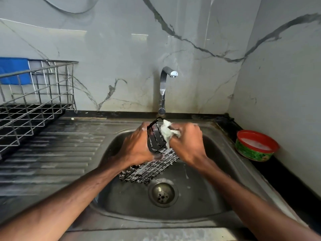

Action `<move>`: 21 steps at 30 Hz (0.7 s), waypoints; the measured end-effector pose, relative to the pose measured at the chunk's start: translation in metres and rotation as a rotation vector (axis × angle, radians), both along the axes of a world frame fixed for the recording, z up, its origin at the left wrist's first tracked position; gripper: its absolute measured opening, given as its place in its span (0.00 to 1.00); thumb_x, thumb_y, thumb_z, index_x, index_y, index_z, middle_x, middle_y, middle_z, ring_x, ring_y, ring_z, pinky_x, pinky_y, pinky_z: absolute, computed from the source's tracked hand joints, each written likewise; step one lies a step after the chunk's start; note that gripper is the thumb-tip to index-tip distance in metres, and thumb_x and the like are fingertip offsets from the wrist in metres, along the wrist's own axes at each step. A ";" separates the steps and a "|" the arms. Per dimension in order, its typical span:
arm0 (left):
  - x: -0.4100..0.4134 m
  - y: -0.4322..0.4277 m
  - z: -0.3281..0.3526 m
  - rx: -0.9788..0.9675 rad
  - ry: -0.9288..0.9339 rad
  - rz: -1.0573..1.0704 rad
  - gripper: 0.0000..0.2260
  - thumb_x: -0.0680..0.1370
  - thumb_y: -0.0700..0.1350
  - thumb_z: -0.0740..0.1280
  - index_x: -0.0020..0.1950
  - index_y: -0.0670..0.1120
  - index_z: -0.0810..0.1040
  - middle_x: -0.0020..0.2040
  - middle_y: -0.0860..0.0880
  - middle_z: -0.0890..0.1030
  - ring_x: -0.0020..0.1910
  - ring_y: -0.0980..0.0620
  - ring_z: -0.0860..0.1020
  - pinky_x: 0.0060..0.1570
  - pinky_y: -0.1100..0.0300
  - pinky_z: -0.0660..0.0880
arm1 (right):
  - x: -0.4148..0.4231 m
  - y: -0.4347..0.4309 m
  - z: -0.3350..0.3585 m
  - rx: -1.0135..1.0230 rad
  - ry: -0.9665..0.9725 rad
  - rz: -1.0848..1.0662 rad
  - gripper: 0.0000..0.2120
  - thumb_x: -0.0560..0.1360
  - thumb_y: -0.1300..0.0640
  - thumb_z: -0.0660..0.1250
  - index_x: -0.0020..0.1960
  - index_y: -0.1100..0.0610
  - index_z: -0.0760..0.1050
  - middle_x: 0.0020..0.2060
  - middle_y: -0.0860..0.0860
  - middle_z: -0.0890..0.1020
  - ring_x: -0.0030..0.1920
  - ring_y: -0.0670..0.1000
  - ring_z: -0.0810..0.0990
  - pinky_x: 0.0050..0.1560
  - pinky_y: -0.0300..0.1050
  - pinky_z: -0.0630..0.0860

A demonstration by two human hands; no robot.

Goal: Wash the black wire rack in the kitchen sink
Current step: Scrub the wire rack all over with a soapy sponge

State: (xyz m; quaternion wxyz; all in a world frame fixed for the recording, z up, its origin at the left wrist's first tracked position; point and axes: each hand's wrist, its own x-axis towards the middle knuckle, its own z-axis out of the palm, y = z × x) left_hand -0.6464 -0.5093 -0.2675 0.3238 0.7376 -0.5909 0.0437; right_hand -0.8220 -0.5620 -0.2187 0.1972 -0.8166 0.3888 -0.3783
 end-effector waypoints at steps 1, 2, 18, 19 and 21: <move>0.001 0.001 0.000 -0.012 -0.008 0.008 0.50 0.58 0.62 0.84 0.72 0.47 0.63 0.62 0.52 0.80 0.57 0.51 0.80 0.58 0.61 0.73 | -0.001 -0.001 0.002 -0.054 0.018 0.017 0.13 0.69 0.61 0.68 0.51 0.52 0.85 0.38 0.50 0.86 0.35 0.50 0.83 0.37 0.46 0.80; 0.000 0.002 0.000 -0.017 -0.023 0.014 0.50 0.59 0.61 0.84 0.71 0.47 0.63 0.61 0.52 0.80 0.54 0.52 0.80 0.57 0.63 0.72 | -0.003 -0.004 0.004 -0.100 0.017 0.021 0.14 0.69 0.63 0.67 0.51 0.53 0.84 0.40 0.51 0.87 0.35 0.50 0.82 0.37 0.42 0.79; -0.005 0.001 -0.004 -0.037 0.008 -0.165 0.44 0.58 0.62 0.81 0.66 0.51 0.64 0.52 0.58 0.76 0.46 0.60 0.78 0.47 0.66 0.76 | -0.018 -0.023 0.011 -0.316 0.092 -0.115 0.11 0.70 0.58 0.72 0.51 0.48 0.82 0.45 0.48 0.86 0.43 0.54 0.83 0.39 0.45 0.74; -0.004 0.001 -0.004 -0.041 0.011 -0.167 0.43 0.58 0.62 0.81 0.65 0.51 0.64 0.52 0.59 0.76 0.47 0.61 0.78 0.47 0.65 0.78 | -0.019 -0.025 0.012 -0.299 0.080 -0.100 0.10 0.69 0.59 0.73 0.49 0.48 0.81 0.44 0.46 0.85 0.42 0.52 0.82 0.38 0.44 0.74; -0.005 0.002 -0.003 -0.045 0.006 -0.168 0.43 0.58 0.62 0.81 0.65 0.51 0.64 0.53 0.58 0.76 0.48 0.61 0.78 0.49 0.63 0.79 | -0.019 -0.028 0.012 -0.222 0.043 -0.034 0.11 0.67 0.62 0.74 0.42 0.48 0.78 0.39 0.44 0.83 0.36 0.46 0.80 0.36 0.42 0.75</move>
